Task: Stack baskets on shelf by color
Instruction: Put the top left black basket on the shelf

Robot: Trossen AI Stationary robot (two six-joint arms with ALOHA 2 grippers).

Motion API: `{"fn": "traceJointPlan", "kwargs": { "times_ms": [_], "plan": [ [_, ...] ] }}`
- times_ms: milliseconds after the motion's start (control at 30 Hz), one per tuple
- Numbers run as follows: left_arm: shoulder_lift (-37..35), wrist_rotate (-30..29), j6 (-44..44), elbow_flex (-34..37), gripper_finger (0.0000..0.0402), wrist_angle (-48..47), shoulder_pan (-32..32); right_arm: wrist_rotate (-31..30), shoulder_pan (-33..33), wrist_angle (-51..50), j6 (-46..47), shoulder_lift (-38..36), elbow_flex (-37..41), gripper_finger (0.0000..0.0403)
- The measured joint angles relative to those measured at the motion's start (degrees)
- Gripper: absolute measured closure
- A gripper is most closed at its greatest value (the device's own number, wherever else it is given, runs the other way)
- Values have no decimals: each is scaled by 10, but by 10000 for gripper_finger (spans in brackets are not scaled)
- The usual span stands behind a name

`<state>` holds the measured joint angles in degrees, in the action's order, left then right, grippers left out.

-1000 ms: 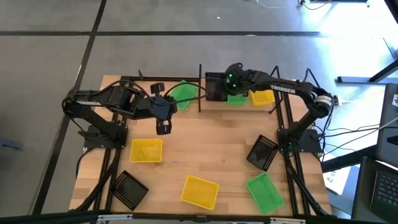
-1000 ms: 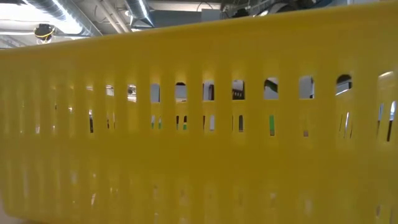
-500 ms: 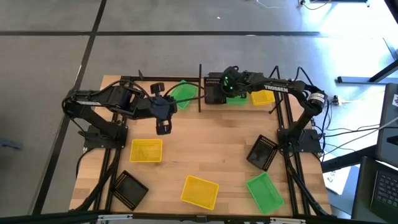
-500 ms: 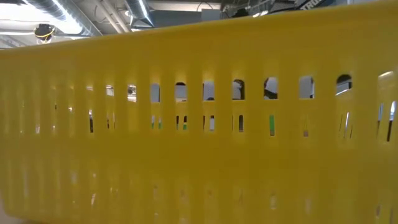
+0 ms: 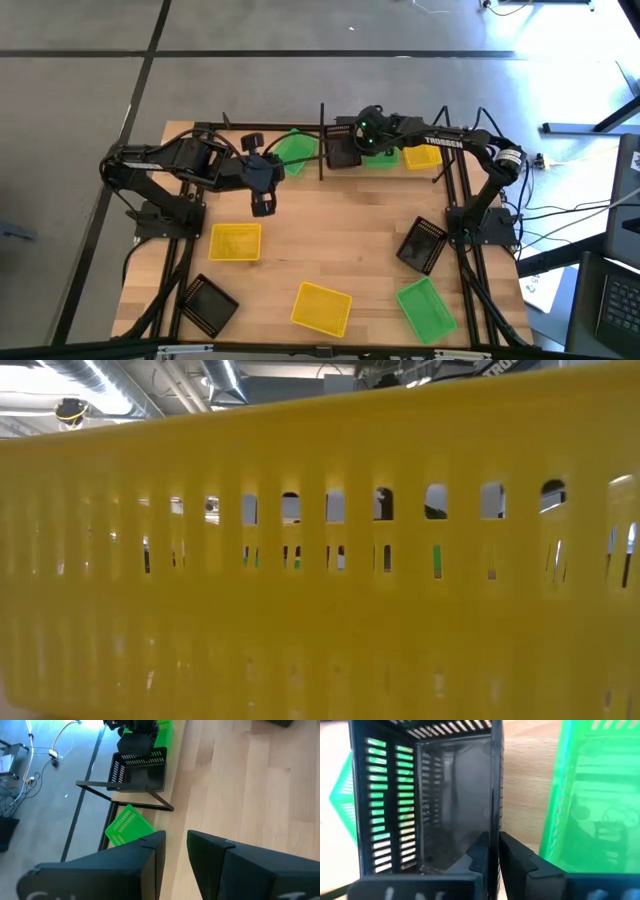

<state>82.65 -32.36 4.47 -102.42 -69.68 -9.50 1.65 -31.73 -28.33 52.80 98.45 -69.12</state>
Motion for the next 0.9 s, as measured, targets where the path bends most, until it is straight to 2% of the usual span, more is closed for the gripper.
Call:
{"fn": "traceJointPlan", "kwargs": {
  "times_ms": [900],
  "plan": [
    [0, 0, 28, 0, 329, -3, 0, -5, 0, 7, -17, 0, 0, 375]
  ]
}}
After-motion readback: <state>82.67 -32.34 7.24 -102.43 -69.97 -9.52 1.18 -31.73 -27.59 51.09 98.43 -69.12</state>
